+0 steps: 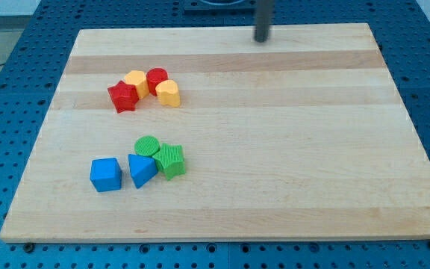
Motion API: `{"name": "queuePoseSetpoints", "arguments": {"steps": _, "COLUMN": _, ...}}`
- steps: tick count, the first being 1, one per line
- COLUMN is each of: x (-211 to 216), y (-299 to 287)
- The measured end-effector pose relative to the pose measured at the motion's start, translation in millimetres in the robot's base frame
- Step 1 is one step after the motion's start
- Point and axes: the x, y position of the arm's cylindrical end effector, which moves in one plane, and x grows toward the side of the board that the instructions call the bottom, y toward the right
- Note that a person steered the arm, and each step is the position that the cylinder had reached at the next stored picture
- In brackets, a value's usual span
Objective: Separate the green star from green circle
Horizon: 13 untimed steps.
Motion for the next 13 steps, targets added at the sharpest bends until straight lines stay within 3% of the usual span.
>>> {"name": "queuePoseSetpoints", "arguments": {"steps": 1, "x": 3.4, "y": -123.4}}
{"name": "queuePoseSetpoints", "arguments": {"steps": 2, "x": 52.3, "y": -217.2}}
{"name": "queuePoseSetpoints", "arguments": {"steps": 3, "x": 125.2, "y": -262.2}}
{"name": "queuePoseSetpoints", "arguments": {"steps": 6, "x": 262.9, "y": -268.6}}
{"name": "queuePoseSetpoints", "arguments": {"steps": 9, "x": 272.3, "y": -247.9}}
{"name": "queuePoseSetpoints", "arguments": {"steps": 12, "x": 276.2, "y": -176.3}}
{"name": "queuePoseSetpoints", "arguments": {"steps": 13, "x": 300.5, "y": -156.0}}
